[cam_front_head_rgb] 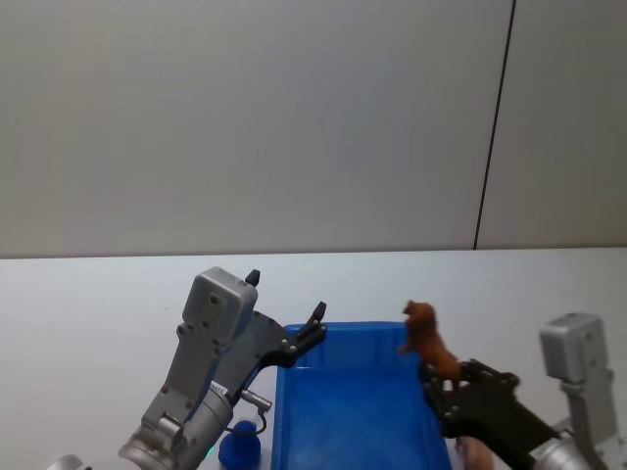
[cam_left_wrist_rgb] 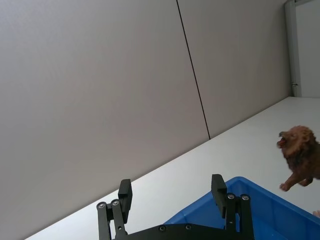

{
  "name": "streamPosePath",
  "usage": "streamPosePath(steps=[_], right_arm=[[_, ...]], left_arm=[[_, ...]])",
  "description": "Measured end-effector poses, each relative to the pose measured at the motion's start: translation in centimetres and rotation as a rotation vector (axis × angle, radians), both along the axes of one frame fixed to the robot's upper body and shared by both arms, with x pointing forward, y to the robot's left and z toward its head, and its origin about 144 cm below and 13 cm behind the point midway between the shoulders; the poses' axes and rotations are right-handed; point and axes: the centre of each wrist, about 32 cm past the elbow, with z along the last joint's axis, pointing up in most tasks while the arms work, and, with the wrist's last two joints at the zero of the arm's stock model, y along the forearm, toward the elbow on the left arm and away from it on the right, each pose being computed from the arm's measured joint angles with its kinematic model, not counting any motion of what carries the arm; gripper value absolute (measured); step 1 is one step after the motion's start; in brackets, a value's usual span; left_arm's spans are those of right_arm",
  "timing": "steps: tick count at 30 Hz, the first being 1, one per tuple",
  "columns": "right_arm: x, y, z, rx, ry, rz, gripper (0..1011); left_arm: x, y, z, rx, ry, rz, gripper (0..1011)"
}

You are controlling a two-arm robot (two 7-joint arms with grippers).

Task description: Pick up the two dolls from the table and place them into the box.

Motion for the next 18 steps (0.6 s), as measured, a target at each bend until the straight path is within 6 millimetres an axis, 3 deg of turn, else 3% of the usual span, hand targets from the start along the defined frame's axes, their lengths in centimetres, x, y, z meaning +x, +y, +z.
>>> streamPosePath(steps=[5,18], right_arm=[[0.7,0.8,0.0,-0.004,0.004,0.041,346],[1.7,1.7,-0.3,-0.024,0.028,0.054,772]], left_arm=[[0.0,0.0,0.0,0.0,0.0,0.0,1001],[0.0,0.0,0.0,0.0,0.0,0.0,1001]])
